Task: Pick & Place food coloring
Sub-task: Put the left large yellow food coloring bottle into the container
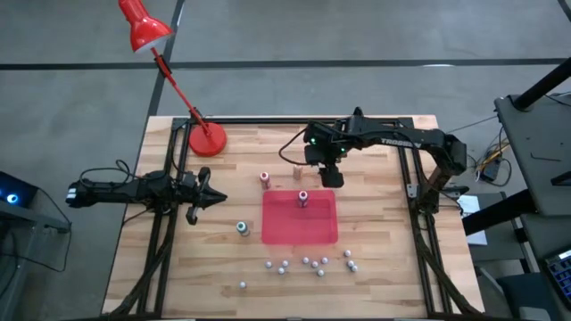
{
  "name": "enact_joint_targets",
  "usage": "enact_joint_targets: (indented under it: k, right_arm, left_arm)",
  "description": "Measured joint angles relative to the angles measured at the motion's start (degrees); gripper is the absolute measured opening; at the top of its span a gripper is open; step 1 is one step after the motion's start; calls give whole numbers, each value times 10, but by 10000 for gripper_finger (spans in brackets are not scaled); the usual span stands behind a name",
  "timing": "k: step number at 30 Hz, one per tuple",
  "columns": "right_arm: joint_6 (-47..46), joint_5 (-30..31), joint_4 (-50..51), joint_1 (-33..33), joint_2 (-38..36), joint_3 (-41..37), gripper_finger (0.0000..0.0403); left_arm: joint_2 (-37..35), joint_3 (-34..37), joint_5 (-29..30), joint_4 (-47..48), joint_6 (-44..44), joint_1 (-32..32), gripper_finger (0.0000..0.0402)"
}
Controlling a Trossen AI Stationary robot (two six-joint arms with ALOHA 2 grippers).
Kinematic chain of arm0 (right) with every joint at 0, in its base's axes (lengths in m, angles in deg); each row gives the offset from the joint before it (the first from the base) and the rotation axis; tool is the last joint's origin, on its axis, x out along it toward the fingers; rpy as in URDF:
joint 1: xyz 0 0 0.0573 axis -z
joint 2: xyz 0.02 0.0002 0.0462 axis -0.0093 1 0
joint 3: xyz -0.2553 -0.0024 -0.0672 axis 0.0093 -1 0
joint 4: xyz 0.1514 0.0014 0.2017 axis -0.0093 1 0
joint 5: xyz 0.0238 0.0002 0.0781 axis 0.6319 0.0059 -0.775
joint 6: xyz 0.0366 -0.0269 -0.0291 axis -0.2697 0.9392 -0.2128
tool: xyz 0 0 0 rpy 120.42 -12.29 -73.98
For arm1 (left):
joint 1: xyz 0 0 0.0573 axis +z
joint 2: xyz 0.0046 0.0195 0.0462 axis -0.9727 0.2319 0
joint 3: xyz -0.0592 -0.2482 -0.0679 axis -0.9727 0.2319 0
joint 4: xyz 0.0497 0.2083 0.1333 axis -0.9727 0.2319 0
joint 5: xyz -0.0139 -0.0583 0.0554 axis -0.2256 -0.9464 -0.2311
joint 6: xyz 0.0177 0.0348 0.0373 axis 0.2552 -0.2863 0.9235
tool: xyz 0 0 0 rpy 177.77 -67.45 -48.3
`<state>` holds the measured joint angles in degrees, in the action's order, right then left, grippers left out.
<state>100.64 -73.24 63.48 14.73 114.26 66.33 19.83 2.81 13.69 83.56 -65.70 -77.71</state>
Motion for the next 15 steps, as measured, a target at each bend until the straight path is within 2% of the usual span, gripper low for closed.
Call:
enact_joint_targets:
  k: [8,15]
  right_arm:
    - [-42,1,8,27,17,0,212]
    - [-62,16,26,44,-5,0,212]
  left_arm:
    - [0,0,0,0,0,0,0]
    - [0,0,0,0,0,0,0]
